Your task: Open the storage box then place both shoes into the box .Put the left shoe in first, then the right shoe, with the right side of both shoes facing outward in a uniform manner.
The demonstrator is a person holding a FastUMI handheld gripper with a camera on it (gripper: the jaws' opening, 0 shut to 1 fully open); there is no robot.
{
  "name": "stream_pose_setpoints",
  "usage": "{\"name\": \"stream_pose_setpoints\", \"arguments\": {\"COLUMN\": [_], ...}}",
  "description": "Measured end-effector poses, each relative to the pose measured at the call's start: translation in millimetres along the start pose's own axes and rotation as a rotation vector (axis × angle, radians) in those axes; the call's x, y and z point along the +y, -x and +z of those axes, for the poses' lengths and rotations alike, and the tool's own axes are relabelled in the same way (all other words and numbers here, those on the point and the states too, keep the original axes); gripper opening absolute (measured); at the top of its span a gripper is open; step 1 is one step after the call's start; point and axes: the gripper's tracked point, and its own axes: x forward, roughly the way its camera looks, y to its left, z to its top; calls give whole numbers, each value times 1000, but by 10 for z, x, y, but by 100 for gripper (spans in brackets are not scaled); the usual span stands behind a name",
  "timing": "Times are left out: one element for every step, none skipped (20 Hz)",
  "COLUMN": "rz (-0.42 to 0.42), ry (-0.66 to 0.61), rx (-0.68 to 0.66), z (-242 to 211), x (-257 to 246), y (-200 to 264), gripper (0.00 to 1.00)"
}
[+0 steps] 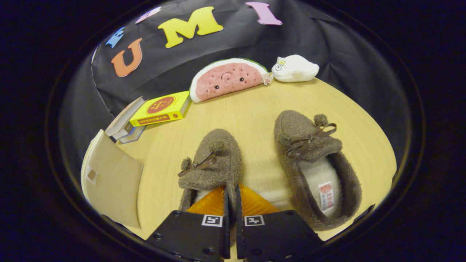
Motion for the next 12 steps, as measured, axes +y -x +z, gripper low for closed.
{"name": "stream_pose_setpoints", "arguments": {"rz": [12, 22, 32, 45, 54, 65, 77, 93, 111, 134, 152, 166], "ry": [-32, -49, -72, -89, -101, -105, -108, -115, -126, -141, -147, -142], "rx": [-3, 7, 9, 8, 0, -12, -23, -33, -42, -52, -63, -73], "z": [-53, -29, -33, -36, -16, 6, 28, 44, 72, 114, 161, 203], "x": [21, 21, 40, 76, 122, 178, 258, 355, 463, 593, 732, 884], "y": [13, 36, 67, 103, 149, 202, 263, 337, 424, 512, 594, 679], "gripper": [7, 4, 0, 0, 0, 0, 0, 0, 0, 0, 0, 0]}}
